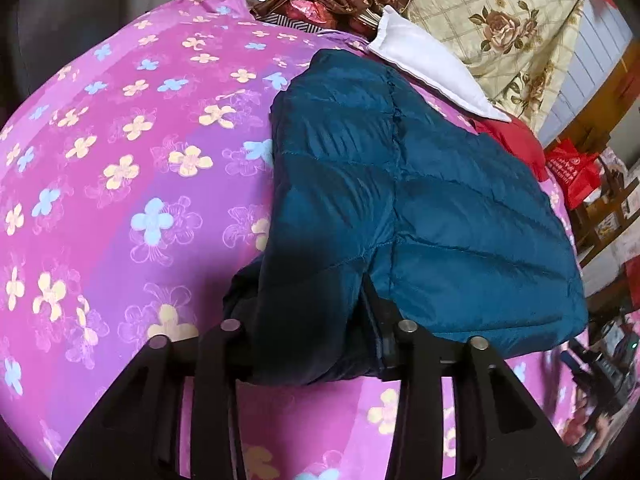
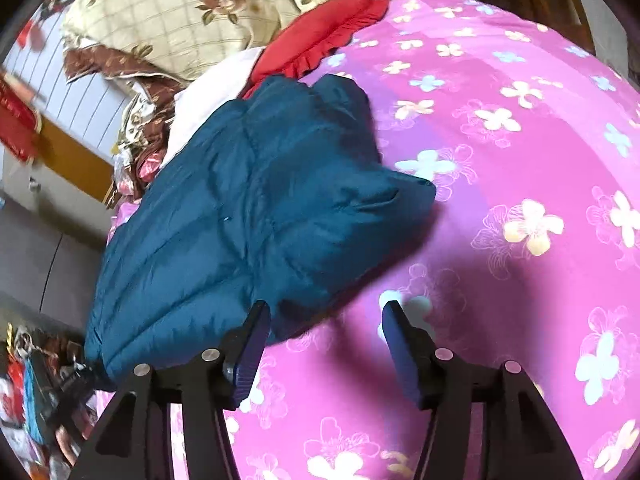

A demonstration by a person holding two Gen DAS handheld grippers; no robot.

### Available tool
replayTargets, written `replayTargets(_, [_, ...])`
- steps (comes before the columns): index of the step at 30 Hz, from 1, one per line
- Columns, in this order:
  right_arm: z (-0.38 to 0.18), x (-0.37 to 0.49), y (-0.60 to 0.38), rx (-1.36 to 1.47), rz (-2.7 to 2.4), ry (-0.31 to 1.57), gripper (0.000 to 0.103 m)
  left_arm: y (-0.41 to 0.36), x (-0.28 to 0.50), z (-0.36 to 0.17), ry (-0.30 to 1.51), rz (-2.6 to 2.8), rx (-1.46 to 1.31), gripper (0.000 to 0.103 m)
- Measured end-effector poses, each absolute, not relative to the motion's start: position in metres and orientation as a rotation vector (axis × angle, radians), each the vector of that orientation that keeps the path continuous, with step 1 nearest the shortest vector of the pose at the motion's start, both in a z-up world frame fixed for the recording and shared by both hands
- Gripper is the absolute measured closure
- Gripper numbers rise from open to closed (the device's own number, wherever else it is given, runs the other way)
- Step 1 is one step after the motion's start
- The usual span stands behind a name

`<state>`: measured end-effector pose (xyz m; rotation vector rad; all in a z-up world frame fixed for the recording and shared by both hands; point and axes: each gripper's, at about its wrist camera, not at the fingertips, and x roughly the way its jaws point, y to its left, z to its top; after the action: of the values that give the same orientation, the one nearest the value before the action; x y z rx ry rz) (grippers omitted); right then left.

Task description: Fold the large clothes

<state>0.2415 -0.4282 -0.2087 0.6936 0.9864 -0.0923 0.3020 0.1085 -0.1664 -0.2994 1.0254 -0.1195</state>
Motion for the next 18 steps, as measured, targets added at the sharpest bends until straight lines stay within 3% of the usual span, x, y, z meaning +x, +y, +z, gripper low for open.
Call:
replayTargets(3, [-0.212,0.257,-0.434,0.706,-0.101,0.988,0.047,0.114,0.314,-0.175,1.029,-0.106,-0.318,0.047])
replayTargets(8, [-0.229,0.278,-0.464,0.891,-0.055,0.961,0.049,0.121,0.341,-0.183,1.046,-0.083,-0.352,0.044])
replayTargets(10, [-0.232,0.281,-0.466,0.903,-0.016,0.960,0.068,0.117,0.350,-0.179,1.040,-0.076,-0.320,0.044])
replayTargets(12, [-0.229,0.279,-0.457,0.850,0.000,0.970,0.075,0.107,0.357,-0.174,1.032,-0.073,-0.266,0.046])
replayTargets(18, [-0.226,0.245,-0.435,0.794,0.047,0.986,0.080,0.078,0.375,-0.172,1.019,-0.024,-0.089,0.046])
